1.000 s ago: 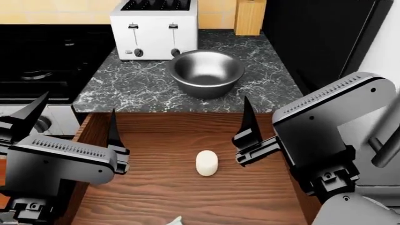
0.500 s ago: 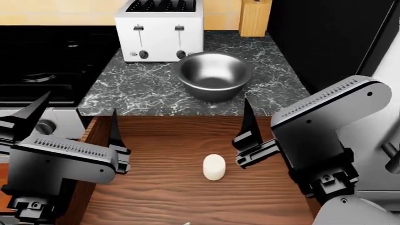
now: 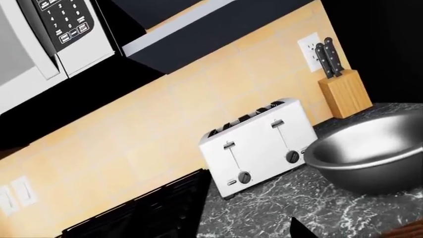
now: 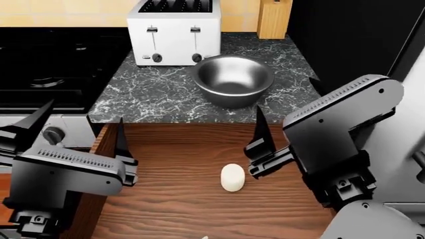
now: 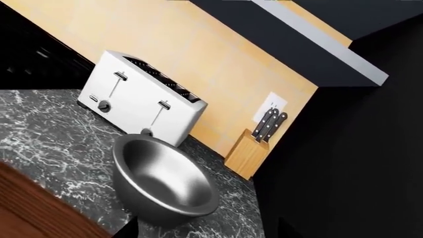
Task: Place the bar in the bowl and close the drawer.
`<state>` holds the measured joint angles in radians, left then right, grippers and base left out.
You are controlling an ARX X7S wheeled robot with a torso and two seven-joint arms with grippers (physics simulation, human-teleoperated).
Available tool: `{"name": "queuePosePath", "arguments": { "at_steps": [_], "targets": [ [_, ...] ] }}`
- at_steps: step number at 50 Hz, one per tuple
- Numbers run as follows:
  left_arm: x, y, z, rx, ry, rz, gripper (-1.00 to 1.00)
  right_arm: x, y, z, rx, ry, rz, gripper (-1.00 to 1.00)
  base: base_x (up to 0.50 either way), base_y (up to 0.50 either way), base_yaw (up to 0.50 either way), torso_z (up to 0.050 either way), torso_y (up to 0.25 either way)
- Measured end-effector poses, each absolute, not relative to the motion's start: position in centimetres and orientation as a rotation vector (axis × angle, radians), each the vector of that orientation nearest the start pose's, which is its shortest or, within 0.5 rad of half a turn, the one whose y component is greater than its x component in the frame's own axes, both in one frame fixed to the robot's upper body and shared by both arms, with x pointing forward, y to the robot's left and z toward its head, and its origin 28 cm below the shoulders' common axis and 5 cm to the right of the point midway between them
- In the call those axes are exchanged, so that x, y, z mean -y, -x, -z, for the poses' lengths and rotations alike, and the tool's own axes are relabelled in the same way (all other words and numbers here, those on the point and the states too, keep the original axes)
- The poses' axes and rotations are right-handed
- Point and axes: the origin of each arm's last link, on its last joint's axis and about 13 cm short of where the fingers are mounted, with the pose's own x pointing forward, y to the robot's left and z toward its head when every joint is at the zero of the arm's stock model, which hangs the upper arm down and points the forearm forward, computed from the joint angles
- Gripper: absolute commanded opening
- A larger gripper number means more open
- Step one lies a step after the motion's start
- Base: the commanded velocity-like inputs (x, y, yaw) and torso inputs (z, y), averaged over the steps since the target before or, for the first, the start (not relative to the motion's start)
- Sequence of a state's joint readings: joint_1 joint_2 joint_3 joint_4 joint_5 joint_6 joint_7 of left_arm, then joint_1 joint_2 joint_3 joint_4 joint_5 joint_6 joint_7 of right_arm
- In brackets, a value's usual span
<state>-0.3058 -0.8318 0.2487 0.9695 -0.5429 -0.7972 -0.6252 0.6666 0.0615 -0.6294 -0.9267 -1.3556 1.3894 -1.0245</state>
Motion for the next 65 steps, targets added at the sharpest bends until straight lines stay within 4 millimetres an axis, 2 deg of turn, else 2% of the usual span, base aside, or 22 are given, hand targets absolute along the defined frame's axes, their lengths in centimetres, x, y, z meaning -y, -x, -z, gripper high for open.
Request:
{"name": "queuePosePath", "arguments": {
  "at_steps": [33,50,65],
  "targets": [
    [-25.1,-18.0,-19.2,0.287,-0.45,-0.02,1.0,9.2,-20.3,-28.5,0.043,0.581,-0.195,1.0,0.0,0.0,0.0,0.0,0.0],
    [-25.2,-17.9,-19.2,0.288,-0.45,-0.021,1.0,7.8,-23.2,-30.6,-0.012,0.613,-0.325,1.0,0.0,0.0,0.0,0.0,0.0],
    [-25.2,-17.8,-19.3,0.289,-0.451,-0.024,1.0,6.0,-25.8,-31.6,-0.155,0.695,-0.501,1.0,0.0,0.0,0.0,0.0,0.0]
  ]
}}
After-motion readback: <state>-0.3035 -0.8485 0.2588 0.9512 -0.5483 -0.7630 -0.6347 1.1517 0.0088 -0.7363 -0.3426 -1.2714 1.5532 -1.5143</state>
